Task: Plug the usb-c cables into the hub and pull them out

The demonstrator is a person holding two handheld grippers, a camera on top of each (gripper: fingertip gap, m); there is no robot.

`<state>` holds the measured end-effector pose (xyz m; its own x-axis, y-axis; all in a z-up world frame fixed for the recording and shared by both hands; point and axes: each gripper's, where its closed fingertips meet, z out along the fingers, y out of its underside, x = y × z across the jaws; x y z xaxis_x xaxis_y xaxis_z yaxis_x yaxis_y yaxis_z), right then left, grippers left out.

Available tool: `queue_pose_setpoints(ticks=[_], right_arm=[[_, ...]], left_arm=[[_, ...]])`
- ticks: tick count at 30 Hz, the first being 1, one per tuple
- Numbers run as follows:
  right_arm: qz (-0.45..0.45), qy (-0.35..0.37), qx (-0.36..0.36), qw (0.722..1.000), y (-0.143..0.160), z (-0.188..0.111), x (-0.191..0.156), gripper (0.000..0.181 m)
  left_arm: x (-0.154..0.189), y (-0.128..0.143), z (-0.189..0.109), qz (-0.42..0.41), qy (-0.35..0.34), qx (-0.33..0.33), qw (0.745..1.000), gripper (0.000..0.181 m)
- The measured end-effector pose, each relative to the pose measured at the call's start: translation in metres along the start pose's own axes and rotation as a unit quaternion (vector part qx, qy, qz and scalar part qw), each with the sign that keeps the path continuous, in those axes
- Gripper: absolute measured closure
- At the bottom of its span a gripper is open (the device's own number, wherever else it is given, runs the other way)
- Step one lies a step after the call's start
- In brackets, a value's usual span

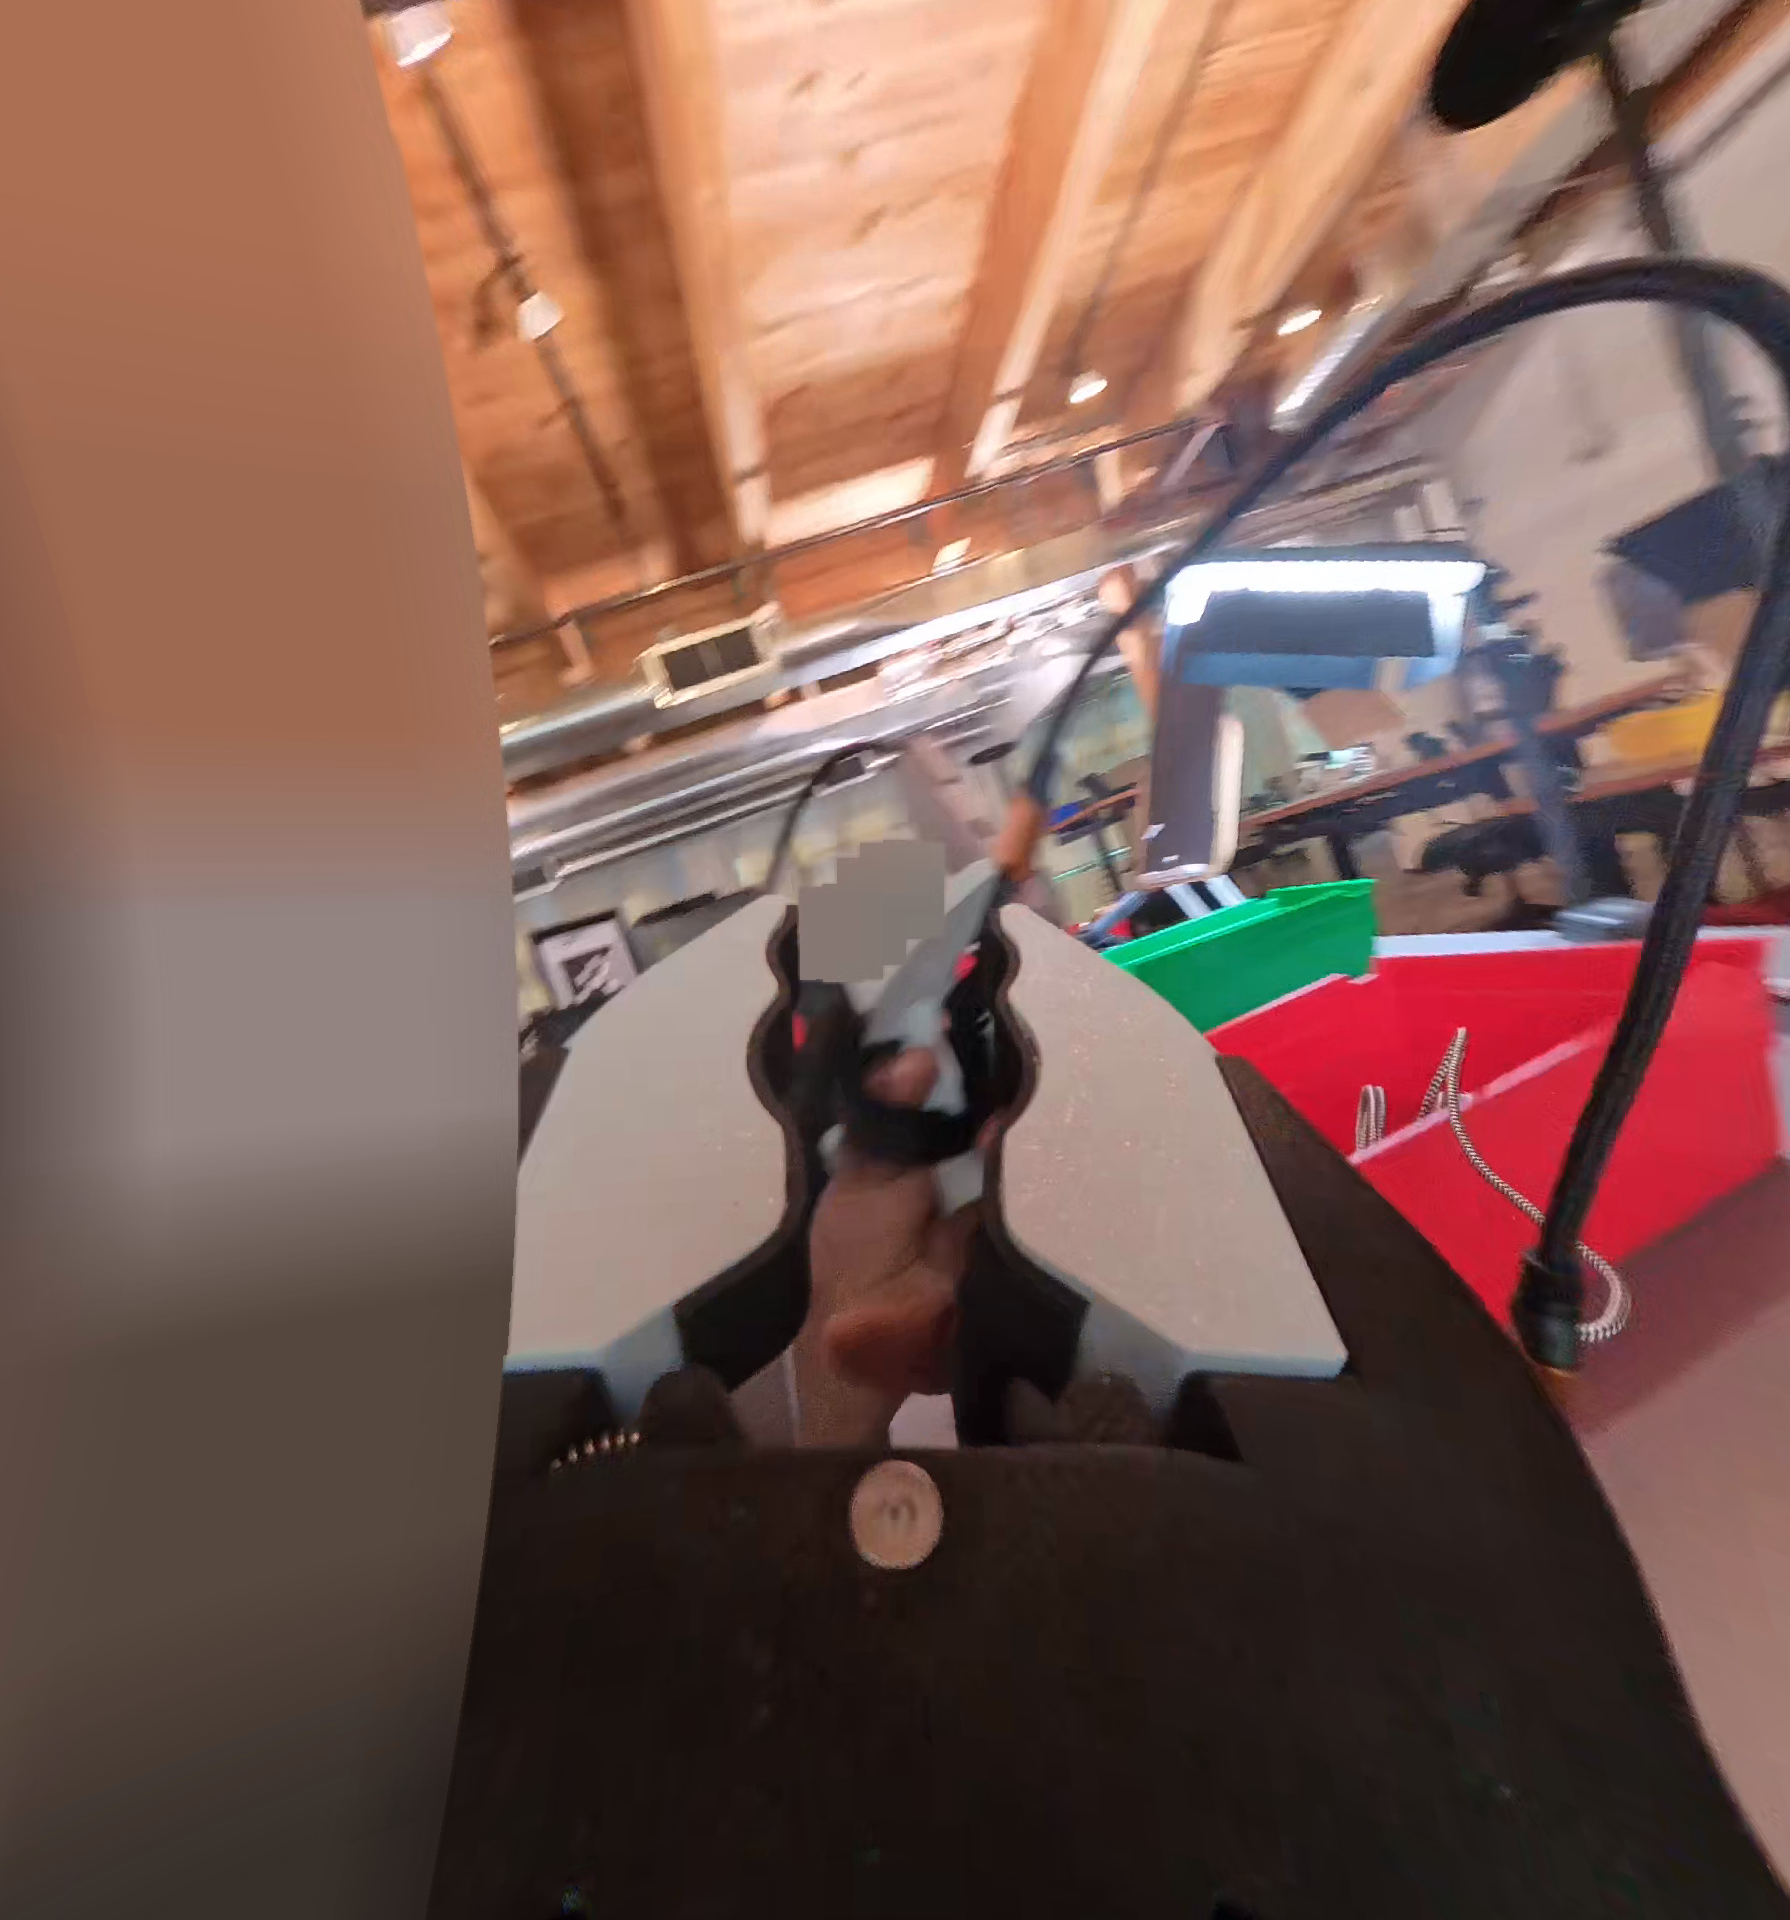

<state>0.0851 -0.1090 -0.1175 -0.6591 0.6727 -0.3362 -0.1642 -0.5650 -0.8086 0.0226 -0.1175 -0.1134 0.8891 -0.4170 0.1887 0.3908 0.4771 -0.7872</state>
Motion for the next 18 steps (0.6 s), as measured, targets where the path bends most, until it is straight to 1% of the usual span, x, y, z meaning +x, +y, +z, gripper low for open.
queue_pose_setpoints(ticks=[2,4,6,8,11,13,18], right_arm=[[0.022,0.054,0.019,0.998,0.001,0.002,0.027,0.143],[0.058,0.060,0.035,0.996,0.001,0.003,0.040,0.143],[0.098,0.053,0.046,0.993,0.003,0.006,0.045,0.142],[0.099,0.070,0.050,0.991,0.007,0.009,0.049,0.143],[0.083,0.089,0.057,0.991,0.007,0.011,0.052,0.153],[0.068,0.095,0.047,0.992,0.010,0.012,0.051,0.170],[0.045,0.100,0.050,0.993,0.011,0.009,0.049,0.171]], left_arm=[[0.006,0.015,0.003,-0.007,0.003,0.003,1.000,0.174],[0.009,0.026,0.005,0.015,-0.005,0.001,1.000,0.174],[0.007,0.034,0.005,0.064,-0.027,-0.010,0.998,0.174],[0.007,0.040,0.006,0.130,-0.046,-0.022,0.990,0.174],[0.007,0.049,0.007,0.253,-0.072,-0.052,0.963,0.174],[0.009,0.052,0.006,0.296,-0.083,-0.059,0.950,0.174],[0.004,0.056,0.005,0.389,-0.112,-0.101,0.909,0.171]])
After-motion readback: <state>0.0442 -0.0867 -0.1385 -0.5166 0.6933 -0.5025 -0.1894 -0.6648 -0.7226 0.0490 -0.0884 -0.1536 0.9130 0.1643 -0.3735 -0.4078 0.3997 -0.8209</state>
